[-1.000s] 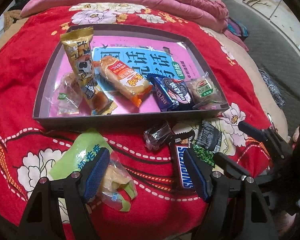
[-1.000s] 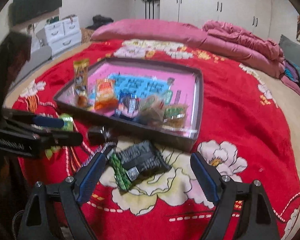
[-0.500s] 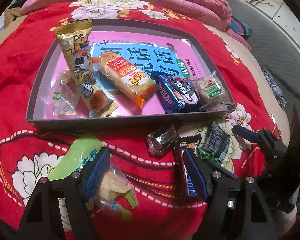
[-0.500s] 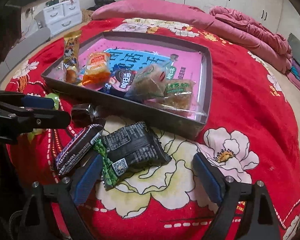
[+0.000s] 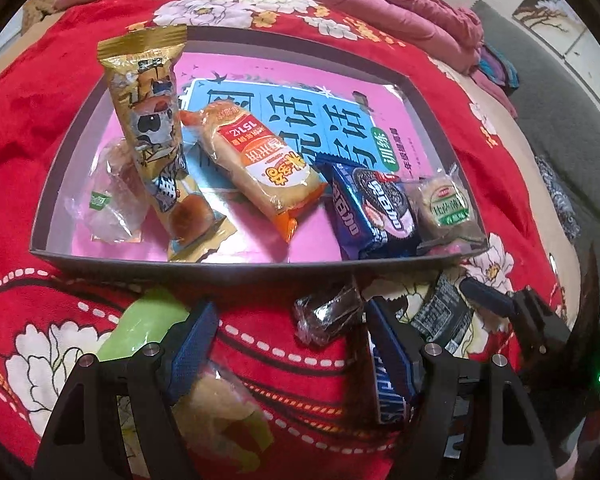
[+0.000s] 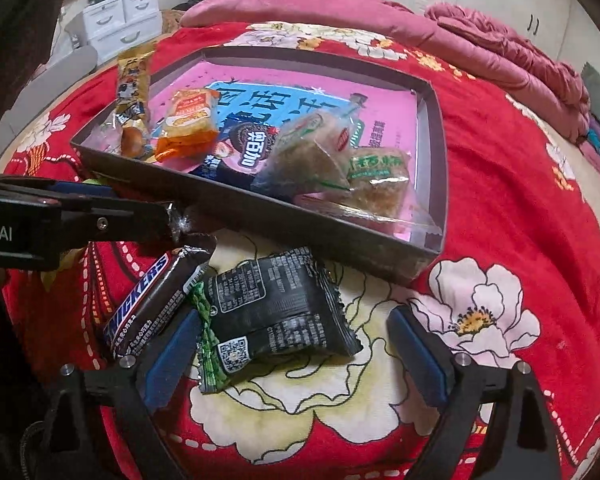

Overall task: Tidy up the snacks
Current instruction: 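Grasp the dark green packet with right while left grasps the foil-wrapped candy, then carry the dark green packet and foil candy over the grey box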

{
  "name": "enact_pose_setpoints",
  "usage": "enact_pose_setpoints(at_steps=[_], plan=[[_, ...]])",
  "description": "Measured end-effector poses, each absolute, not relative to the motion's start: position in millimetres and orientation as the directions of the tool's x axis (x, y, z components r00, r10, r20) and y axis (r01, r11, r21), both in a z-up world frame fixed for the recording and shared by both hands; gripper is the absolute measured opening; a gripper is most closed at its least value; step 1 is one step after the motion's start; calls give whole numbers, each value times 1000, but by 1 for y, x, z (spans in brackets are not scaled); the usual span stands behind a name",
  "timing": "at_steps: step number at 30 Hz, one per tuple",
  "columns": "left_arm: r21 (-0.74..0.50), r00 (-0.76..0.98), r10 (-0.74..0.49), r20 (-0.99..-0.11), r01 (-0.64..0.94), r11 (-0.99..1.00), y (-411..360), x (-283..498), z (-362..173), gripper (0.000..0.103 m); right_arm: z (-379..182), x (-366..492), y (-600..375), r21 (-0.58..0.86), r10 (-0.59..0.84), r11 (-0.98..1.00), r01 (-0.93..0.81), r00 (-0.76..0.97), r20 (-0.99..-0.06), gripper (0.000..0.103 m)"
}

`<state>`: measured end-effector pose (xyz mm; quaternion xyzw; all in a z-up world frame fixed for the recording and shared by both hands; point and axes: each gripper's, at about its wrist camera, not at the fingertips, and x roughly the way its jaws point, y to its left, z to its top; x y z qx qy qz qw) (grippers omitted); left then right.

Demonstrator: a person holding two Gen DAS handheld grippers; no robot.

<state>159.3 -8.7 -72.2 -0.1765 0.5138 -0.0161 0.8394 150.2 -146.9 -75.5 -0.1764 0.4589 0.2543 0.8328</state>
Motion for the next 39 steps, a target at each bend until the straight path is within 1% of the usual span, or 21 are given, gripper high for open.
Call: enact_pose_setpoints(at_steps=[3, 5, 7, 9, 11, 12, 14, 15, 18, 20, 25, 30, 36, 39], plan=[[-314, 467, -209, -859, -158, 936, -11, 162, -73, 73, -75, 150, -145, -75, 257, 803, -591, 458, -851, 94], [-303, 462, -200, -864, -160, 939, -14, 164, -74, 69, -75, 151, -143, -79, 258, 799, -596, 459, -850, 91], [-286, 456, -185, -871, -163, 944, -18, 167, -75, 68, -76, 151, -141, -76, 261, 798, -598, 456, -851, 89], [-267, 448, -169, -878, -166, 949, -21, 169, -76, 68, -75, 150, -141, -70, 269, 796, -602, 455, -849, 83], [-262, 446, -161, -880, -174, 949, -23, 171, -77, 67, -74, 150, -139, -62, 280, 793, -606, 453, -846, 68], [-258, 445, -158, -882, -175, 950, -23, 171, -77, 66, -74, 149, -139, -64, 281, 791, -608, 455, -845, 67], [-250, 443, -148, -884, -181, 951, -24, 173, -78, 60, -73, 149, -138, -66, 280, 790, -609, 455, -845, 65], [-254, 443, -151, -884, -184, 950, -23, 173, -78, 59, -73, 149, -139, -64, 281, 792, -608, 455, -845, 64], [-247, 440, -150, -885, -174, 953, -24, 173, -77, 51, -71, 149, -143, -47, 289, 799, -600, 451, -845, 58], [-249, 443, -154, -883, -166, 954, -25, 171, -77, 41, -69, 149, -145, -36, 295, 803, -595, 449, -843, 55], [-272, 452, -175, -875, -158, 949, -23, 164, -76, 38, -64, 147, -154, -6, 309, 821, -571, 452, -837, 53], [-308, 464, -207, -861, -153, 939, -18, 154, -72, 38, -57, 148, -168, 75, 360, 838, -541, 444, -821, 53], [-323, 489, -218, -845, -139, 936, -13, 142, -60, 38, -41, 145, -183, 166, 442, 835, -524, 459, -771, 53], [-321, 507, -213, -835, -136, 937, -10, 137, -51, 38, -32, 142, -184, 182, 476, 824, -537, 480, -737, 53]])
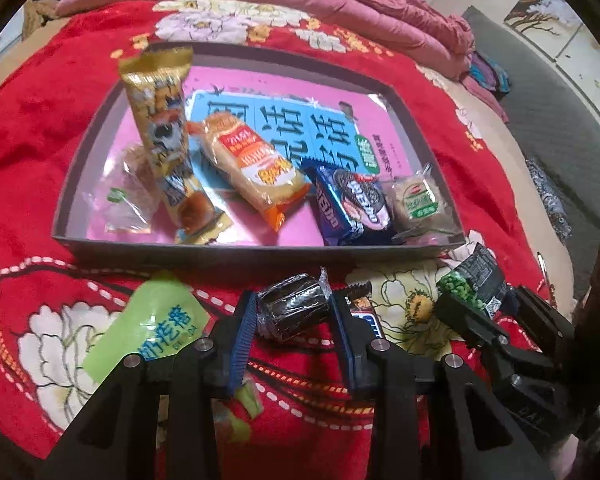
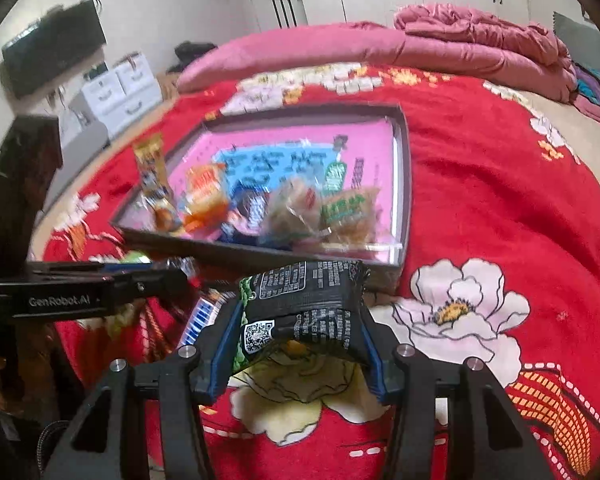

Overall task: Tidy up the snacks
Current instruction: 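Carry the dark green packet and foil candy over the grey box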

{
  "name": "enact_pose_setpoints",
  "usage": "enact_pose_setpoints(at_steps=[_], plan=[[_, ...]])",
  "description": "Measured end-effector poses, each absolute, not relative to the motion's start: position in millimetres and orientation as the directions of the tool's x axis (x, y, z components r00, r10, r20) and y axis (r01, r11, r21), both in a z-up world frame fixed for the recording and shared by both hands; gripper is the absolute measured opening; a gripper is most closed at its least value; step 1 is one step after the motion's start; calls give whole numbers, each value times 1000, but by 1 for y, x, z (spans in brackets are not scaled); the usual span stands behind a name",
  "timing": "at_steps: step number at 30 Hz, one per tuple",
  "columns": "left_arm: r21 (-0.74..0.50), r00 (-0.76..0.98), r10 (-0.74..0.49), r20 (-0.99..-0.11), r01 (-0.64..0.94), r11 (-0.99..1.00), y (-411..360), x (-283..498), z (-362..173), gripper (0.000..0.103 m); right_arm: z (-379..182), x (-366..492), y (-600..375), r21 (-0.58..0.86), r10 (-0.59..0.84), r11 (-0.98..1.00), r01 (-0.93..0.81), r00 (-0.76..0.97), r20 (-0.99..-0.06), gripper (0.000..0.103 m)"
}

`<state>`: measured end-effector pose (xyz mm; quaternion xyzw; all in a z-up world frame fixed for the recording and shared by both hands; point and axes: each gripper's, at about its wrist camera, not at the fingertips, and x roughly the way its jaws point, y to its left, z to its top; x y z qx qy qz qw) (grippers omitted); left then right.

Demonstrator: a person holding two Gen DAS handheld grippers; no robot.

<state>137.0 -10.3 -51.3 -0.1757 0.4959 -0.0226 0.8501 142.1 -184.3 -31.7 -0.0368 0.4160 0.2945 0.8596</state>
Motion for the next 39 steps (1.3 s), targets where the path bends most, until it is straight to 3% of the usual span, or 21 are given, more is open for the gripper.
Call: enact_pose_setpoints(at_steps=[12, 39], plan=[[-342, 576, -190, -795, -168, 924, 14, 123, -23, 38, -2, 133, -174, 174, 549, 791, -587, 553, -627, 53], [-343, 635, -151, -758, -191, 920, 29, 127, -3, 38, 13, 135, -162, 175, 560, 798, -577, 601, -570, 53]])
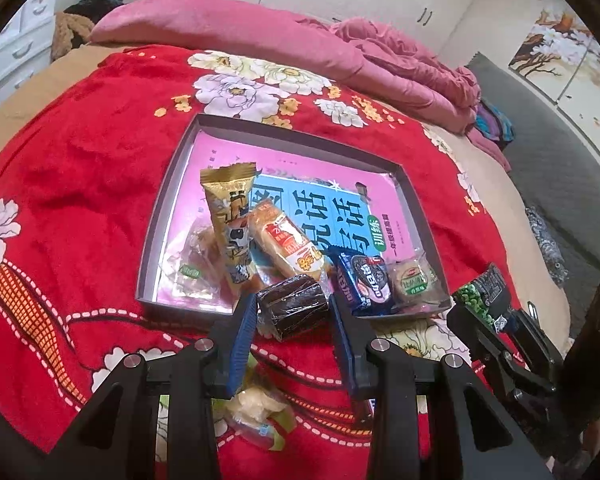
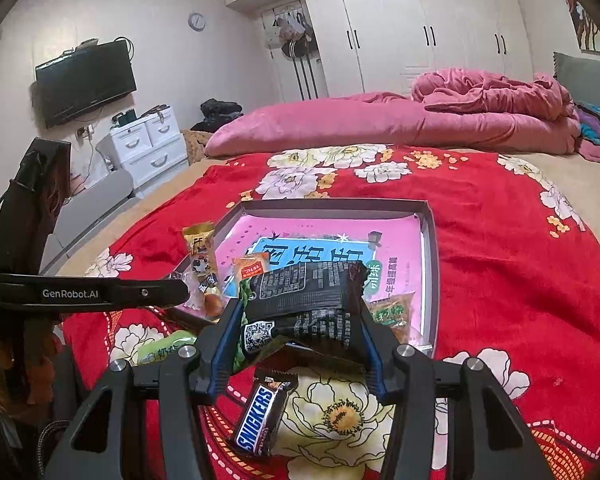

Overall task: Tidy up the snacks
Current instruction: 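Carry the dark green packet and foil candy over the grey box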

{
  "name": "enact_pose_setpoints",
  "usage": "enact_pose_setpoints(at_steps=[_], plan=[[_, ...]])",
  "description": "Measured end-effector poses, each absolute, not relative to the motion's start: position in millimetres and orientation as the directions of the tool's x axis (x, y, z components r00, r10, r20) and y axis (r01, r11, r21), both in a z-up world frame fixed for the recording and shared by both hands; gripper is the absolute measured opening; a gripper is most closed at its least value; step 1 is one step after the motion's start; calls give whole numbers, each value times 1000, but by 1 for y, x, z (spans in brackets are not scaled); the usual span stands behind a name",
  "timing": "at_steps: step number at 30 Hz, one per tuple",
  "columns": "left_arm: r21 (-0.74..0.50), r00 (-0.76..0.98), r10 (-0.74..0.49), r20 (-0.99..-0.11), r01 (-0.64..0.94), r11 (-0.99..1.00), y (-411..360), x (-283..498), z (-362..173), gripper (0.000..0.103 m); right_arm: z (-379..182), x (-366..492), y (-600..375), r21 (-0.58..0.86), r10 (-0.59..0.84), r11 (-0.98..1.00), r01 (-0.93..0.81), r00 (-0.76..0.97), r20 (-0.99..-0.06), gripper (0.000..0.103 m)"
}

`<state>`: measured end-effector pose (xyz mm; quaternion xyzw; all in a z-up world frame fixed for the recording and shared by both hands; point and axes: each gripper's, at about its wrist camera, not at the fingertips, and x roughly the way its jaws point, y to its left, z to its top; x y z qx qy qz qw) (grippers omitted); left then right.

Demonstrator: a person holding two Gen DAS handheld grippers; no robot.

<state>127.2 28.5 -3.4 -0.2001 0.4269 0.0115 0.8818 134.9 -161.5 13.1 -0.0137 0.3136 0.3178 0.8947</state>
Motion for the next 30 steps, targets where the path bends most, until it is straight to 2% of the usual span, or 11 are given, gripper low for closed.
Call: enact_pose_setpoints(at_steps=[14, 25, 30], plan=[[-324, 627, -132, -768, -203, 924, 35, 145, -13, 38, 8, 147, -133, 125, 561, 777, -617, 588, -583, 53], [-303, 589, -123, -799, -217, 928, 38, 164, -33, 38, -25, 180, -104, 92, 507, 778, -621, 535, -676, 53], [-298, 579, -122, -806, -219, 929, 37, 169, -37, 38, -31, 183, -98, 74, 502, 773, -630, 537, -678, 55]])
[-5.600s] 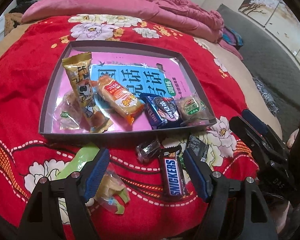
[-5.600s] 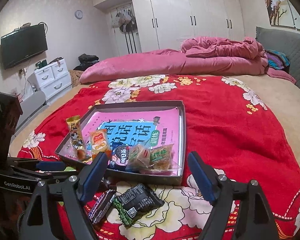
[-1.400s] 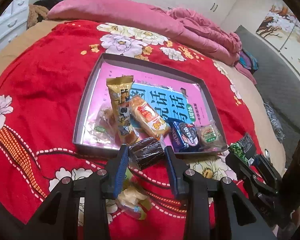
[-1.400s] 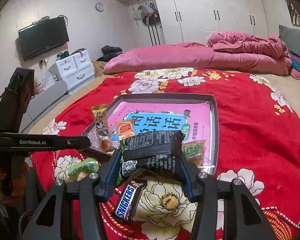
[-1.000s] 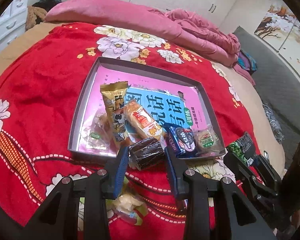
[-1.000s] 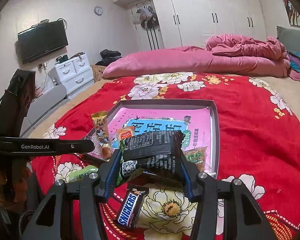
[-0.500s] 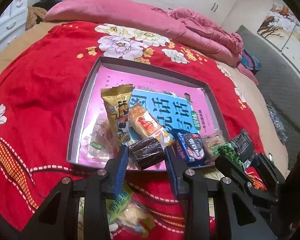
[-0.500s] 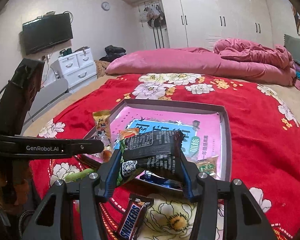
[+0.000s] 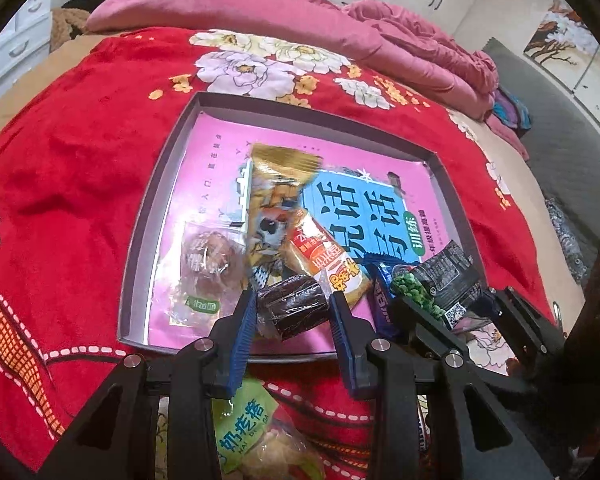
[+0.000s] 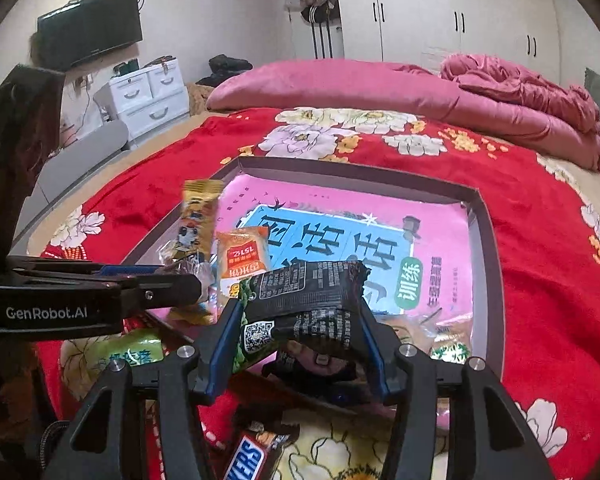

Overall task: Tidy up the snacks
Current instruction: 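Carry the dark green packet and foil candy over the grey box, then open both grippers to drop the packet and candy into the box, then grasp the Snickers bar with right while left grasps the green milk-candy bag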

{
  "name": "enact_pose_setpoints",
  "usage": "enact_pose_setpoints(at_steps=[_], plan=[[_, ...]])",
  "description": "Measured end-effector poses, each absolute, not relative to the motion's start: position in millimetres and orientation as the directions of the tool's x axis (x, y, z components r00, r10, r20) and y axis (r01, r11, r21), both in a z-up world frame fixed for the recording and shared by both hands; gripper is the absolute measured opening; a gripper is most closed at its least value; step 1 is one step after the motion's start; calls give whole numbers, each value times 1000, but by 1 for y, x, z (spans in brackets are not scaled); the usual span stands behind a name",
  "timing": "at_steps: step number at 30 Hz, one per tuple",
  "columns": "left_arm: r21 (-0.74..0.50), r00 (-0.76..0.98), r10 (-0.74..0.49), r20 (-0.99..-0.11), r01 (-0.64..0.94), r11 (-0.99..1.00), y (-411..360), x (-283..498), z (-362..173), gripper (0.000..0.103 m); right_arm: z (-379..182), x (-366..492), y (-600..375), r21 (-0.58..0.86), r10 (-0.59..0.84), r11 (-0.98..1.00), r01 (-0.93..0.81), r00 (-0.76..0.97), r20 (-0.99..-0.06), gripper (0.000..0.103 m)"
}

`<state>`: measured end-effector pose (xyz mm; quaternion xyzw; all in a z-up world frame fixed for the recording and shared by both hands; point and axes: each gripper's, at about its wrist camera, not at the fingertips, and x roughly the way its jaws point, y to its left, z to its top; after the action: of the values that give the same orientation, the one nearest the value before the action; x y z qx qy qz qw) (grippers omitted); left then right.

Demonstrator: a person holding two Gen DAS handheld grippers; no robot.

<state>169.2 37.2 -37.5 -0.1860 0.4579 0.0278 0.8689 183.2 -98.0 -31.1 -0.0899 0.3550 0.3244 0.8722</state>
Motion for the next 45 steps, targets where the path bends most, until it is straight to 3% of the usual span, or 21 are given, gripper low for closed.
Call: enact_pose_setpoints(at_steps=[6, 8, 14, 20, 39, 45], plan=[[-308, 581, -129, -803, -219, 926, 38, 169, -37, 40, -26, 179, -100, 43, 491, 780, -624, 569, -660, 61], [-319, 588, -140, -796, -212, 924, 38, 168, -34, 45, -22, 179, -102, 46, 495, 784, -619, 577, -650, 65], [-338, 605, -155, -781, -201, 919, 41, 160, -24, 55, -14, 179, -118, 75, 495, 803, -591, 592, -635, 66], [-346, 614, -153, -774, -209, 915, 54, 144, -16, 60, -6, 170, -136, 128, 514, 808, -575, 583, -629, 73], [-317, 518, -156, -841, -238, 918, 62, 94, -47, 62, -33, 126, -135, 163, 473, 801, -576, 443, -761, 73], [-376, 477, -218, -852, -267, 887, 54, 78, -61, 62, -43, 121, -135, 161, 454, 803, -574, 415, -788, 73]])
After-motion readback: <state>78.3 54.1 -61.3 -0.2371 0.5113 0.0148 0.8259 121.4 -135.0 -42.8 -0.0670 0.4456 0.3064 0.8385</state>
